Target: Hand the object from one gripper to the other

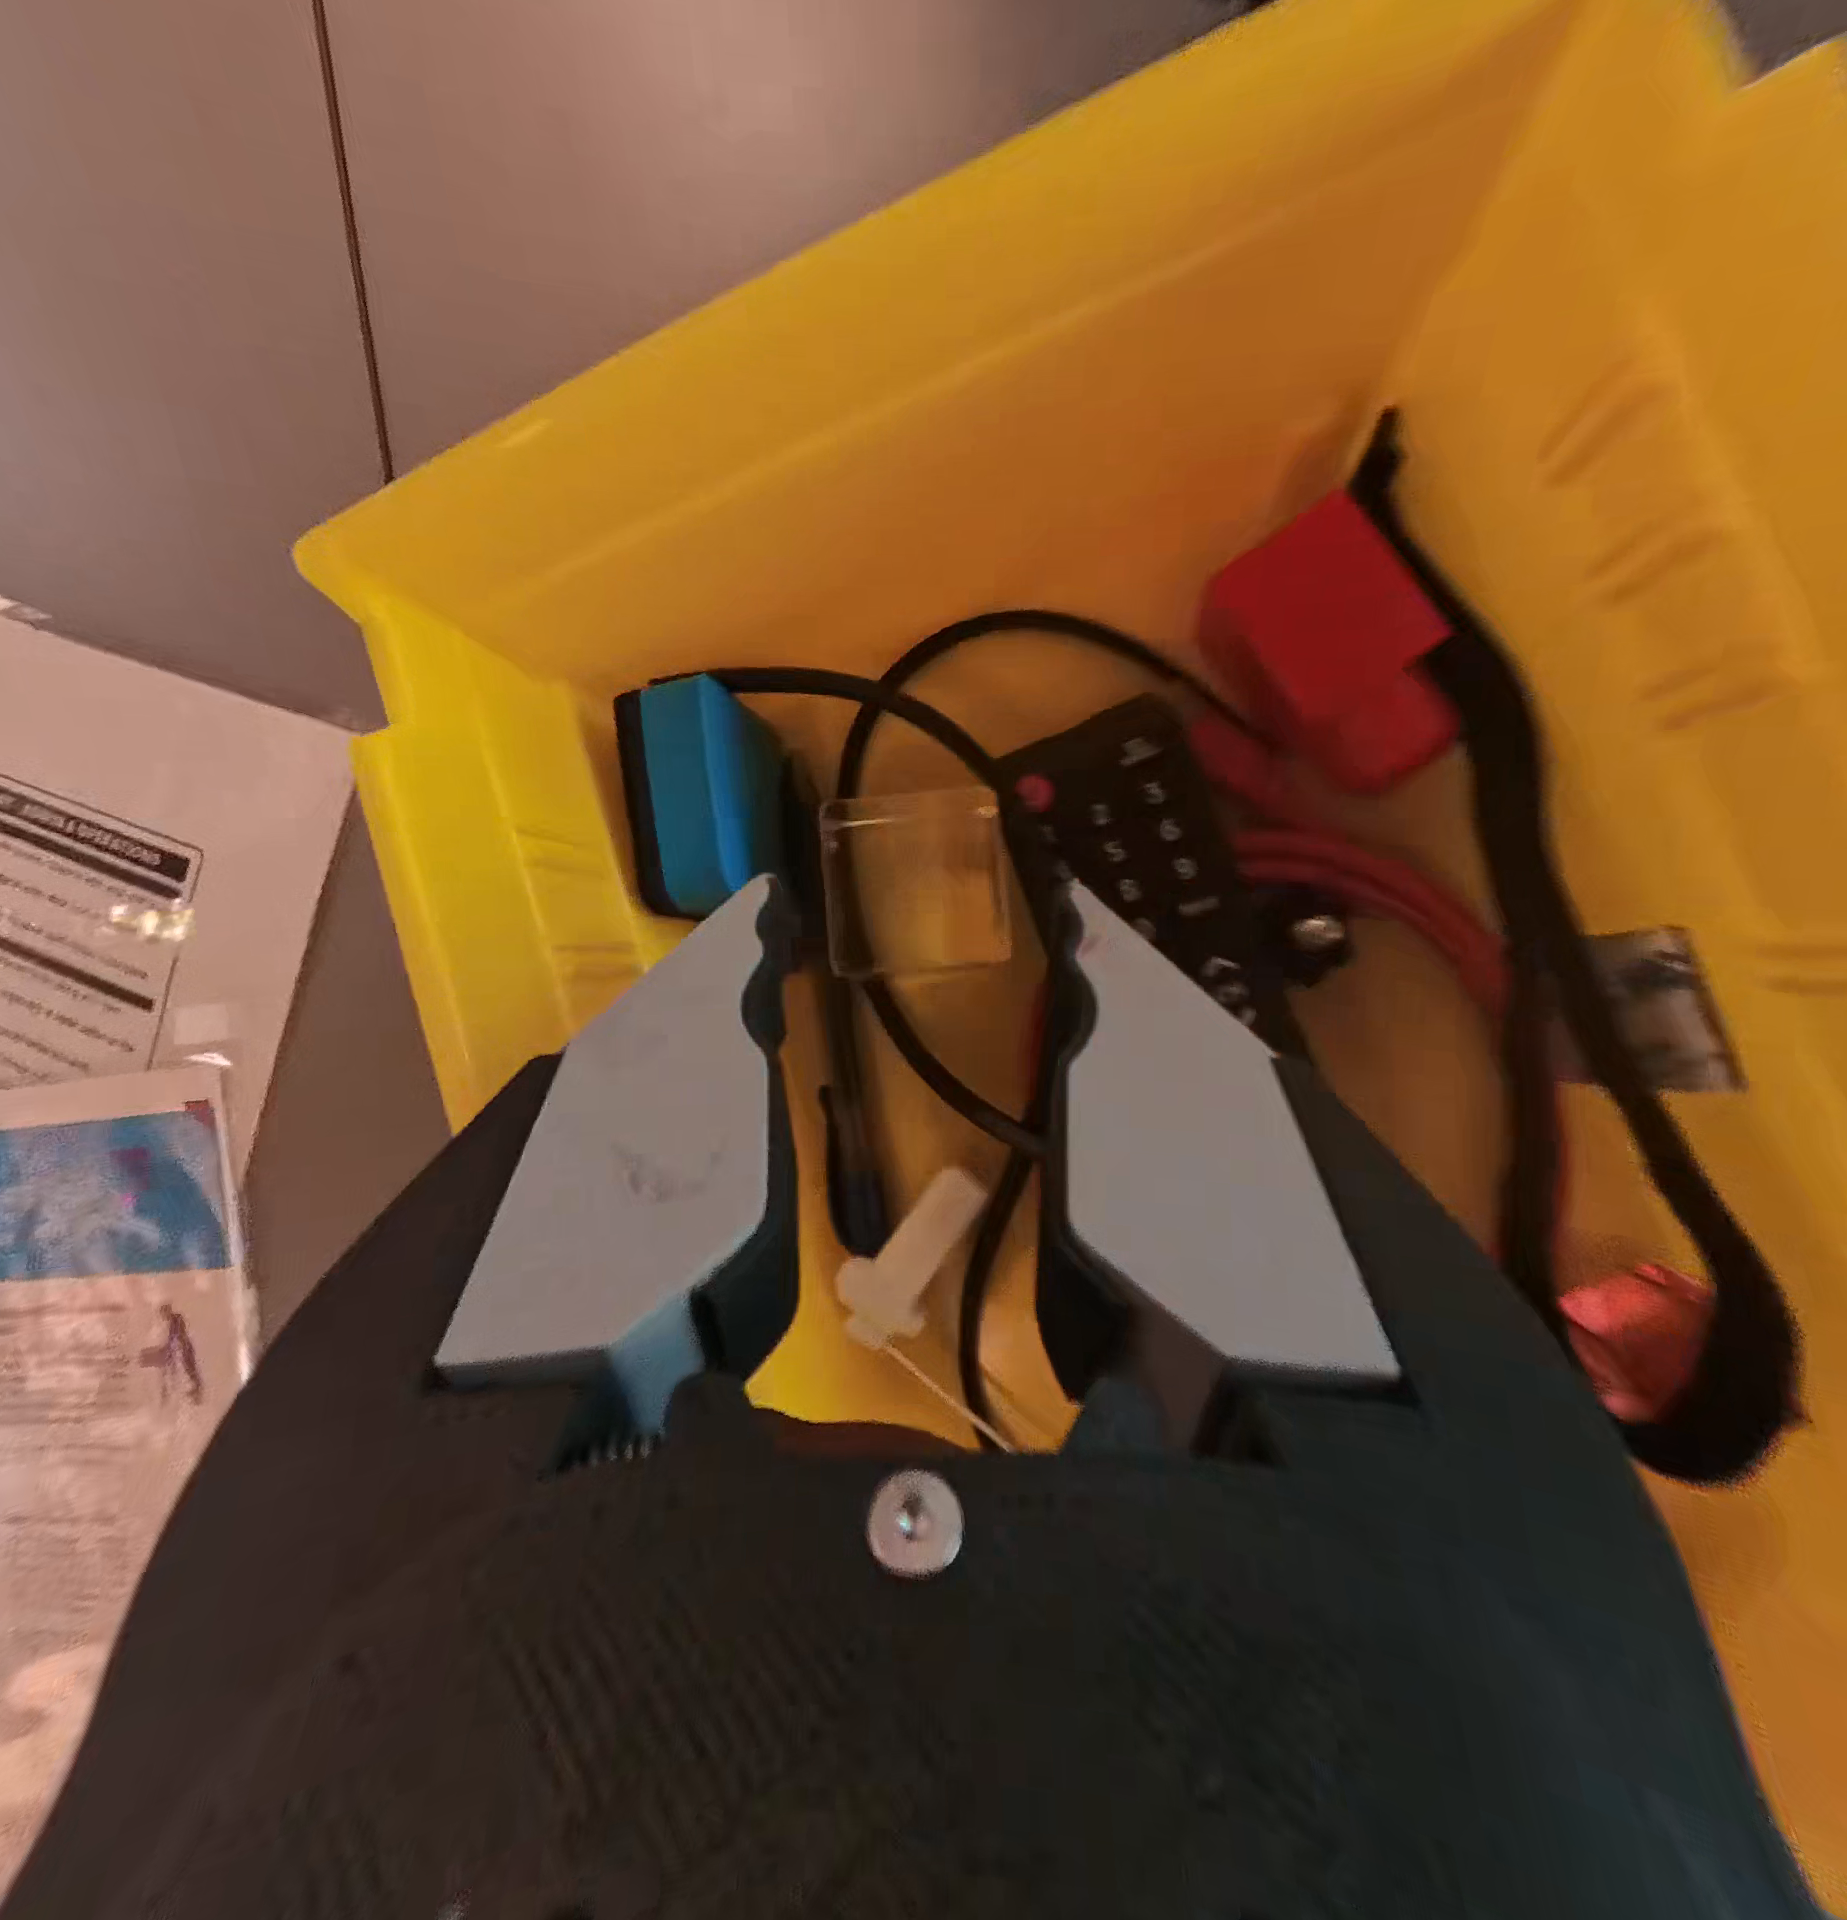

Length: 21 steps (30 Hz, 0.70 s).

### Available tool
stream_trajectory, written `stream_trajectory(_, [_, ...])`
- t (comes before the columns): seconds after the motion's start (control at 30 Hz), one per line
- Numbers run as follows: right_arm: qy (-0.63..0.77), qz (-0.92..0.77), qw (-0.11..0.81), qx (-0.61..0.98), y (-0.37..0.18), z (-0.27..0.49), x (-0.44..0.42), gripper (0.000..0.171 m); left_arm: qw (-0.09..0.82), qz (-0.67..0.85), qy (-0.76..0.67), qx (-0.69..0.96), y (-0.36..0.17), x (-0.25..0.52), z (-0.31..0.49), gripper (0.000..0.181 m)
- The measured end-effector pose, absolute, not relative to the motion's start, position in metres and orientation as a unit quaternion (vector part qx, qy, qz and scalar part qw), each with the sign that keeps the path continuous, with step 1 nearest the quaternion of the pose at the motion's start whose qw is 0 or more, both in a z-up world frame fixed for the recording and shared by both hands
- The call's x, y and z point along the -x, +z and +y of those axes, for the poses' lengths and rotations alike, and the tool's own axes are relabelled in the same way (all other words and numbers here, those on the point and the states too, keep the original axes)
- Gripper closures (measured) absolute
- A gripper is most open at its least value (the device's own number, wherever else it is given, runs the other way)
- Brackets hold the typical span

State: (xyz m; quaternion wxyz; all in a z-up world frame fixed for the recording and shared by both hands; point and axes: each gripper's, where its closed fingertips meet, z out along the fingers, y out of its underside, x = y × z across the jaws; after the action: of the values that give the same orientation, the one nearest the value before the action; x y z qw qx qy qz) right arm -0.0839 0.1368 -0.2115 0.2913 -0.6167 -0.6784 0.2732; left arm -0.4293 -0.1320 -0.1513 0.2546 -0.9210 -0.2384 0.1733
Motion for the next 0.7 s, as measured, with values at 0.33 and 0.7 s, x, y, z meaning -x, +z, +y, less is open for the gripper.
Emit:
stream_trajectory(0.33, [0.288, -0.67, 0.285, 0.622, -0.21, 0.138, 0.084, 0.096, 0.185, -0.218, 0.152, 0.946, -0.184, 0.438, -0.131, 0.14])
stream_trajectory(0.7, [0.574, -0.627, 0.162, 0.501, -0.128, 0.069, 0.075, 0.102, 0.526, 0.22, 0.272, 0.775, -0.015, 0.239, -0.026, 0.139])
